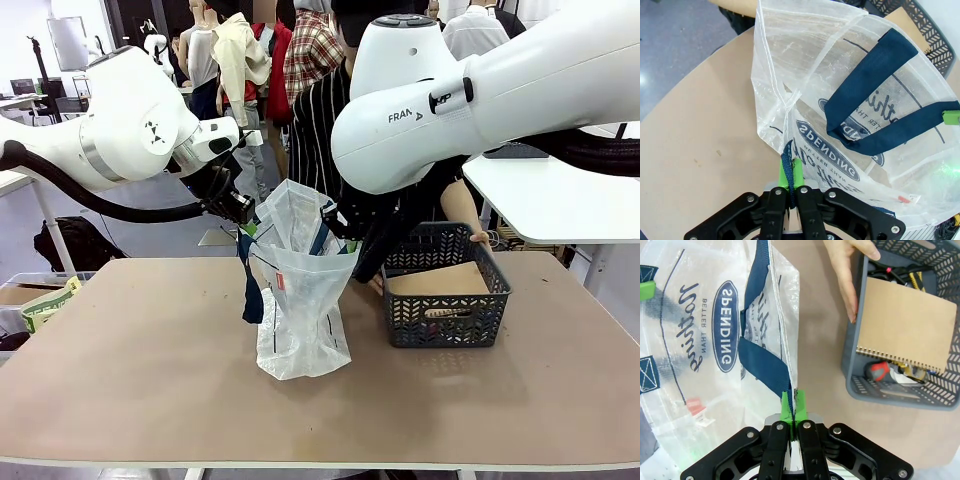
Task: Transfer purchased items from the store into the shopping bag.
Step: Move the Reusable shopping bag to the right side of the table.
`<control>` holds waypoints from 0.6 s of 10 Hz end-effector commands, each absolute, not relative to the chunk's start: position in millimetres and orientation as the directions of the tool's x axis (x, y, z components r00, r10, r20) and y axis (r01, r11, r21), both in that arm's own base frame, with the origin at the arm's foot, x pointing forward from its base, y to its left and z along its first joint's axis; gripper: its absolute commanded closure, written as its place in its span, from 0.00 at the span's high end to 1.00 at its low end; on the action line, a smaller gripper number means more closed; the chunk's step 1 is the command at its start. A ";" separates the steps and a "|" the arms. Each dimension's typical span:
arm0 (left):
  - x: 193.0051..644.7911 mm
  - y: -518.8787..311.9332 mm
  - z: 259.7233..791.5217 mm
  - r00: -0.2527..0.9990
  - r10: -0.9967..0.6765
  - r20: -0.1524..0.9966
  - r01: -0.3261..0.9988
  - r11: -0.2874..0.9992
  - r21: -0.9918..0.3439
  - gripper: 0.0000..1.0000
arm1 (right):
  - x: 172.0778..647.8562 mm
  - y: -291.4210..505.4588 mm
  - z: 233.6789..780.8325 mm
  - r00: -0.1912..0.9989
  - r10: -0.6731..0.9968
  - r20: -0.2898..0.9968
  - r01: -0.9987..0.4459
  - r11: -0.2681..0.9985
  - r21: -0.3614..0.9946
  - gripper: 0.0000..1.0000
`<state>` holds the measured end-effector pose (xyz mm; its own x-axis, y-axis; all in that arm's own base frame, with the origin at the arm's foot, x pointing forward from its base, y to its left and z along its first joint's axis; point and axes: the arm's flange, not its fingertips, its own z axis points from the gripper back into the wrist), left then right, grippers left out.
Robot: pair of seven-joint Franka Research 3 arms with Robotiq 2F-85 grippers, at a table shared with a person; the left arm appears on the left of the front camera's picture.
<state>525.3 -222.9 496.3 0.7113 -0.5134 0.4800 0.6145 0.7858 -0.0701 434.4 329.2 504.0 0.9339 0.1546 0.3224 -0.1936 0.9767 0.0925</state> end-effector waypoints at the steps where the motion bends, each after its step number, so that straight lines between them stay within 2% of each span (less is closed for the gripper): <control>1: 525.7 -222.4 498.3 0.712 -0.516 0.476 0.614 0.786 -0.067 0.00 | 433.9 327.4 505.1 0.934 0.151 0.322 -0.192 0.977 0.098 0.00; 6: 525.7 -222.4 498.3 0.712 -0.516 0.476 0.614 0.786 -0.067 0.00 | 433.9 327.4 505.1 0.934 0.151 0.322 -0.192 0.977 0.098 0.00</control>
<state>525.3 -222.9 496.3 0.7113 -0.5134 0.4800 0.6145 0.7858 -0.0701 434.4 329.2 504.0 0.9339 0.1546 0.3224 -0.1936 0.9767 0.0925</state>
